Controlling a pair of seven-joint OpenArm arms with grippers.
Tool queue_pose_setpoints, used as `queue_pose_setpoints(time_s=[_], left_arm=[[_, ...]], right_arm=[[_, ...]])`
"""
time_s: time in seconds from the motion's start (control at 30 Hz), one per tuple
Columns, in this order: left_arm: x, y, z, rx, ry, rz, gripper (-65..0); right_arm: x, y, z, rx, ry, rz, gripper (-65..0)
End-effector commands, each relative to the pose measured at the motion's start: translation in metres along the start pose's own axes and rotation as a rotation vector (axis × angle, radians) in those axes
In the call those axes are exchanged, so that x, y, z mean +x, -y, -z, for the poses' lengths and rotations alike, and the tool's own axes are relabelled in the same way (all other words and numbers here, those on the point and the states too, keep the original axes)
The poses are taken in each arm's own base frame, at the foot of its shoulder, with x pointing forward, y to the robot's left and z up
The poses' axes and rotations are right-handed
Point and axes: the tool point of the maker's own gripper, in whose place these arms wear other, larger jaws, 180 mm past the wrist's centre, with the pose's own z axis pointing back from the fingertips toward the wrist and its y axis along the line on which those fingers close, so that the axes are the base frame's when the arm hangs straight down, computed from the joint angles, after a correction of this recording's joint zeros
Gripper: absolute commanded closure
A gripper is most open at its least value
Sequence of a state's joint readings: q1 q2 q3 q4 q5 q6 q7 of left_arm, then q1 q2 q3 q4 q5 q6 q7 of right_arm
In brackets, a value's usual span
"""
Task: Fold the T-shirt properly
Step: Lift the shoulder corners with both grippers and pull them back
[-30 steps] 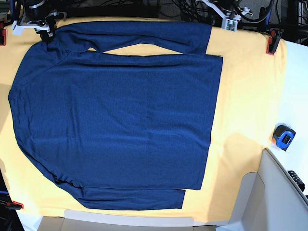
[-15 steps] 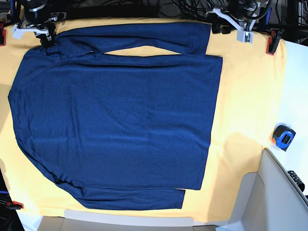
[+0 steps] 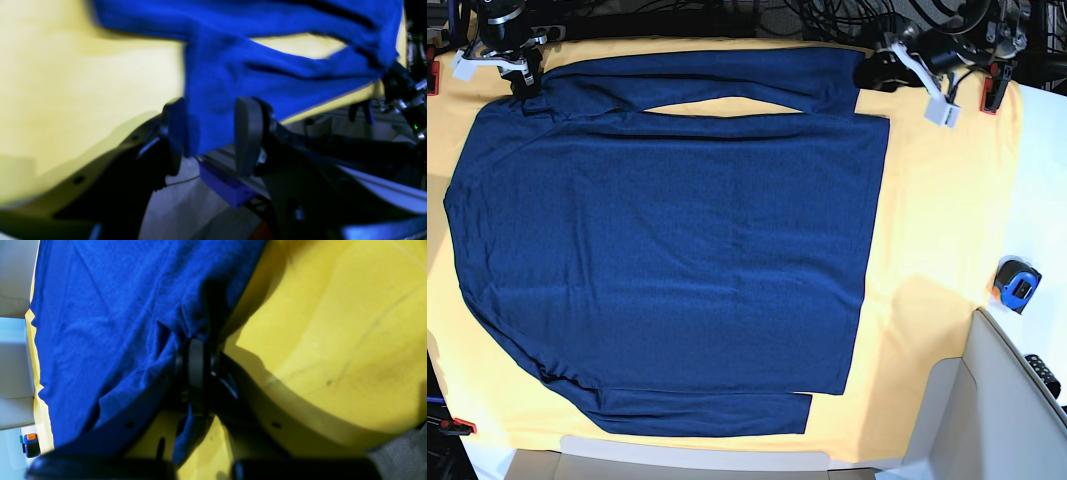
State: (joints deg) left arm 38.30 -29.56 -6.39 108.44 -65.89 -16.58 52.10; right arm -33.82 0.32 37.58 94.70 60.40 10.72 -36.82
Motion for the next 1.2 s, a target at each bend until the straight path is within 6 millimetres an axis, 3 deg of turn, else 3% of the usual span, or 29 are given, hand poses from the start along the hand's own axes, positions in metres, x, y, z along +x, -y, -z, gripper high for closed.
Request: queue_pose_setpoints(time_s=[0.0, 0.17, 0.33, 0.53, 0.83, 0.97, 1.17], left_arm=[[0.009, -0.002, -0.005, -0.005, 0.017, 0.005, -24.3], [0.001, -0.026, -0.007, 0.045, -0.005, -0.045, -24.3], [-0.010, -0.029, -0.007, 0.052, -0.044, -0.058, -24.3], [-0.022, -0.022, -0.001, 0.030, -0.081, -0.087, -24.3], [-0.042, 0.012, 0.023, -0.072, -0.149, -0.077, -24.2], [-0.045, 0.015, 0.025, -0.080, -0.157, -0.077, -24.0], [-0.045, 0.015, 0.025, -0.080, -0.157, -0.077, -14.3]], right_arm=[[-0.034, 0.025, -0.005, -0.108, -0.146, -0.004, 0.0], [-0.034, 0.025, -0.005, -0.109, -0.146, -0.003, 0.0], [-0.033, 0.024, -0.005, -0.106, -0.144, -0.003, 0.0], [-0.033, 0.023, -0.004, -0.104, -0.143, -0.004, 0.0], [-0.034, 0.023, -0.005, -0.105, -0.144, -0.003, 0.0], [-0.034, 0.024, -0.006, -0.108, -0.145, -0.003, 0.0], [-0.034, 0.025, -0.006, -0.109, -0.146, -0.003, 0.0]])
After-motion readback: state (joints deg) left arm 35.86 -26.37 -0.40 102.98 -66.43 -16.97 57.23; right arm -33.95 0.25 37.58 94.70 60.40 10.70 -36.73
